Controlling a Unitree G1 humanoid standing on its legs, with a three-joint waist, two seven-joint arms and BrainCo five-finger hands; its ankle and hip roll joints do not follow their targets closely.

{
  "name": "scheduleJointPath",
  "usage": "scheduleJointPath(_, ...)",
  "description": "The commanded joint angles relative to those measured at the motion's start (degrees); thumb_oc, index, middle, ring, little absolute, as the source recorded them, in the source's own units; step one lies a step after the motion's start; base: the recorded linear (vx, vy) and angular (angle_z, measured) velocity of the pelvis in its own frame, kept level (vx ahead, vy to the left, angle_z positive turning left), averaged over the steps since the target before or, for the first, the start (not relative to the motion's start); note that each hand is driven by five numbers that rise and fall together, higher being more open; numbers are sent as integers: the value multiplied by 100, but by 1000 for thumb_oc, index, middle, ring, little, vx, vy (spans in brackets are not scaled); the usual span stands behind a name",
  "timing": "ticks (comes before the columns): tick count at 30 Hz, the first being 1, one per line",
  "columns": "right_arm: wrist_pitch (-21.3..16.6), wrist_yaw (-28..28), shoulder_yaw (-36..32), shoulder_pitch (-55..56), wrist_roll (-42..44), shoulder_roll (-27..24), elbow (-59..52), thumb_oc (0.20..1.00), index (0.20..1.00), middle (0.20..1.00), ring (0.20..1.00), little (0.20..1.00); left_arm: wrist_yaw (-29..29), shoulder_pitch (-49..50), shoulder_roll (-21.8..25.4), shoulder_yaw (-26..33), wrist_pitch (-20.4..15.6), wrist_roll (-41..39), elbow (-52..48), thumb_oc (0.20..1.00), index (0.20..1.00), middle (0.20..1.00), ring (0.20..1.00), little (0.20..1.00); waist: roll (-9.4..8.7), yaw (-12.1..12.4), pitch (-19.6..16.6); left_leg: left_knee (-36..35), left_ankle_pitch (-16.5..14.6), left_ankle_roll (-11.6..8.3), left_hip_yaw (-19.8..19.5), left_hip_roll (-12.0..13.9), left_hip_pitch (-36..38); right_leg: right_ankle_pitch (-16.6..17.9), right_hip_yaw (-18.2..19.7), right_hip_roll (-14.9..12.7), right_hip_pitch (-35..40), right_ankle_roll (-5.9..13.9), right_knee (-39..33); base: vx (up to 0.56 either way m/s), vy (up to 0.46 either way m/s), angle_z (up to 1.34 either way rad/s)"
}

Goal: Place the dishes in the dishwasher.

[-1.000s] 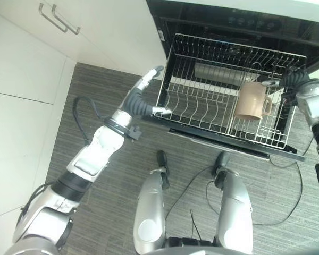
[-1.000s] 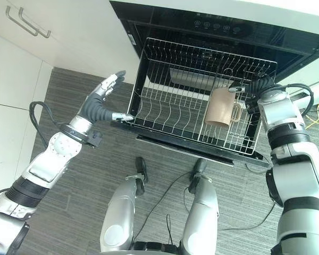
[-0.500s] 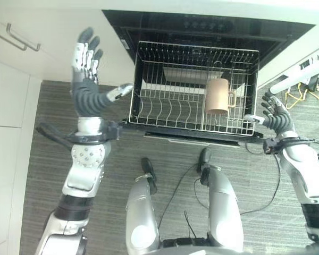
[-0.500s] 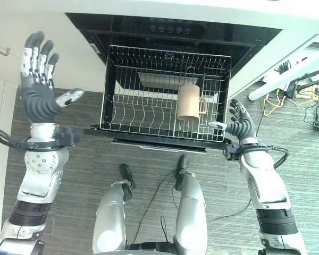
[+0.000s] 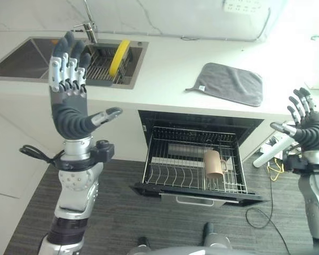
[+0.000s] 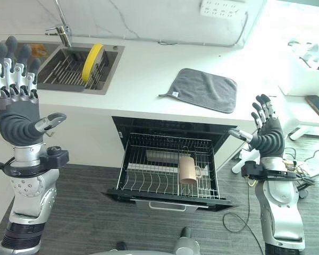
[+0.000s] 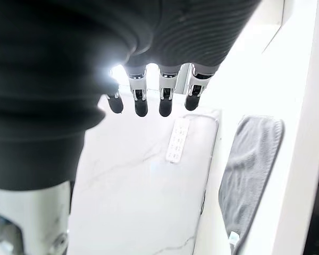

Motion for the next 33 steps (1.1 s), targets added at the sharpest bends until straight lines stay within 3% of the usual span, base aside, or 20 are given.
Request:
scheduleJointPath(1, -434, 179, -82, -331, 44, -353, -213, 1000, 1000, 1000, 1000, 1000, -69, -129, 285, 200, -27, -114, -177, 1000, 1000, 1000, 1000, 1000, 139, -39, 326, -280, 85, 54, 116, 365, -87, -1597, -175, 347, 286, 223, 1025, -66, 9, -71)
scheduleJointPath(2, -508, 144, -170, -289, 74, -462, -184, 1000, 1000, 1000, 1000, 1000, -86, -142, 328, 178, -1, -215, -115, 1000, 1000, 1000, 1000, 1000, 81, -79, 283, -279, 45, 100, 9, 236, -104, -1753, 30, 733, 279, 81, 1115, -75, -143, -44)
scheduleJointPath(3, -667, 111, -157, -295, 164, -566, -112, 1000, 1000, 1000, 1000, 1000, -20, -147, 389, 174, 81, -251, -81, 1000, 1000, 1000, 1000, 1000, 52, 15, 227, -265, 62, 57, -62, 211, -131, -1943, -150, 878, 483, -148, 821, -85, -263, -1)
scheduleJointPath(5, -664, -35, -160, -260, 241, -691, -194, 1000, 1000, 1000, 1000, 1000, -68, -35, 312, 220, 160, -357, -79, 1000, 1000, 1000, 1000, 1000, 23, 69, 164, -252, 160, -11, -180, 115, -209, -1938, -57, 1041, 799, -261, 302, -63, -351, 36)
scheduleJointPath(8, -411, -274, -225, -358, -19, -908, -230, 1000, 1000, 1000, 1000, 1000, -438, 86, 165, 242, 255, -875, -43, 1000, 1000, 1000, 1000, 1000, -1, 116, 191, 784, -138, -52, -214, -59, -725, -1883, -44, 976, 1075, -422, 92, -84, -168, 59)
scheduleJointPath(9, -345, -308, -202, -428, -102, -953, -213, 1000, 1000, 1000, 1000, 1000, -459, 93, 146, 223, 308, -898, -48, 1000, 1000, 1000, 1000, 1000, 18, 134, 206, 945, -91, -77, -327, -22, -840, -1868, 13, 976, 1095, -457, 83, -80, 34, 63)
scheduleJointPath(11, -137, -306, -114, -633, -141, -1065, -188, 1000, 1000, 1000, 1000, 1000, -425, 158, 91, 192, 378, -1041, -121, 1000, 1000, 1000, 1000, 1000, 44, 134, 204, 1126, -35, -140, -620, 290, -826, -1878, 175, 911, 1158, -530, 36, -49, 174, 13)
scheduleJointPath(15, -99, -7, -252, -580, -175, -1346, -221, 1000, 1000, 1000, 1000, 1000, -117, 255, -36, 198, 458, -998, -157, 1000, 1000, 1000, 1000, 1000, 0, -10, -2, 1026, 498, -430, -1037, 1083, -387, -1651, 485, 717, 1081, -486, -225, 35, 406, -52)
scheduleJointPath(18, -28, 156, -427, -662, -81, -1768, -200, 1000, 1000, 1000, 1000, 1000, -93, 302, -75, 177, 426, -953, -136, 1000, 1000, 1000, 1000, 1000, 49, -86, -80, 940, 726, -529, -1266, 1430, -118, -1679, 649, 569, 965, -417, -80, 60, 587, -51)
scheduleJointPath(19, -9, 157, -445, -744, -8, -1847, -169, 1000, 1000, 1000, 1000, 1000, -124, 302, -108, 181, 384, -975, -78, 1000, 1000, 1000, 1000, 1000, 85, -101, -91, 943, 693, -538, -1319, 1496, -19, -1715, 733, 460, 907, -373, 61, 72, 878, -46)
scheduleJointPath(20, 5, 98, -436, -845, 39, -1885, -121, 1000, 1000, 1000, 1000, 1000, -188, 292, -123, 178, 324, -1021, -17, 1000, 1000, 1000, 1000, 1000, 120, -102, -67, 996, 474, -510, -1461, 1418, 15, -1740, 861, 280, 833, -262, 253, 61, 817, -38)
scheduleJointPath(22, 3, -36, -439, -892, -14, -1874, -103, 1000, 1000, 1000, 1000, 1000, -322, 288, -86, 198, 256, -1001, 18, 1000, 1000, 1000, 1000, 1000, 149, -162, -25, 980, -86, -431, -1306, 1275, 109, -1710, 921, -26, 731, -46, 458, 31, 747, -23)
scheduleJointPath(24, -106, -292, -617, -706, -100, -1714, -149, 1000, 1000, 1000, 1000, 1000, -469, 28, 36, 145, 393, -946, 19, 1000, 1000, 1000, 1000, 1000, 117, -265, 82, 996, -506, -328, -1074, 936, 79, -1337, 946, -601, 644, 333, 543, 14, 948, 31)
scheduleJointPath(25, -210, -295, -723, -538, -1, -1588, -201, 1000, 1000, 1000, 1000, 1000, -544, -42, 65, 137, 494, -1059, -2, 1000, 1000, 1000, 1000, 1000, 95, -278, 138, 982, -557, -303, -1138, 705, 35, -858, 1001, -865, 587, 407, 489, 13, 882, 91)
scheduleJointPath(26, -345, -263, -820, -371, 29, -1379, -289, 1000, 1000, 1000, 1000, 1000, -631, -80, 64, 169, 564, -1141, -10, 1000, 1000, 1000, 1000, 1000, 37, -264, 188, 850, -570, -246, -1118, 434, 46, -7, 966, -1225, 437, 548, 382, -1, 660, 87)
scheduleJointPath(27, -375, -250, -821, -347, -18, -1265, -339, 1000, 1000, 1000, 1000, 1000, -651, -95, 71, 201, 578, -1158, -27, 1000, 1000, 1000, 1000, 1000, 10, -232, 215, 750, -583, -222, -1010, 315, 90, 429, 851, -1433, 316, 639, 317, -87, 647, 72)
scheduleJointPath(28, -412, -184, -656, -514, -221, -1024, -336, 1000, 1000, 1000, 1000, 1000, -593, -108, 91, 283, 627, -1153, -124, 1000, 1000, 1000, 1000, 1000, 6, -71, 279, 537, -612, -181, -649, 221, 223, 834, 284, -1654, 72, 749, 429, -98, 593, -13)
scheduleJointPath(30, -370, -441, -396, -644, -372, -966, -313, 1000, 1000, 1000, 1000, 1000, -654, -137, 171, 311, 696, -1277, -177, 1000, 1000, 1000, 1000, 1000, 124, -3, 256, -90, -340, -55, -584, 222, 345, 205, 242, -1051, 81, 645, 822, -49, 512, -99)
scheduleJointPath(32, -571, -572, -472, -380, -139, -1029, -335, 1000, 1000, 1000, 1000, 1000, -762, -221, 185, 183, 754, -1358, -140, 1000, 1000, 1000, 1000, 1000, 146, -99, 131, -287, -155, 80, -789, 111, 239, -730, 256, -35, 205, 344, 1029, 26, 364, -29)
scheduleJointPath(33, -654, -553, -520, -283, -94, -1030, -350, 1000, 1000, 1000, 1000, 1000, -734, -222, 126, 112, 756, -1296, -129, 1000, 1000, 1000, 1000, 1000, 124, -150, 81, -318, -91, 118, -796, 51, 181, -951, 252, 315, 228, 254, 1019, 37, 295, 90)
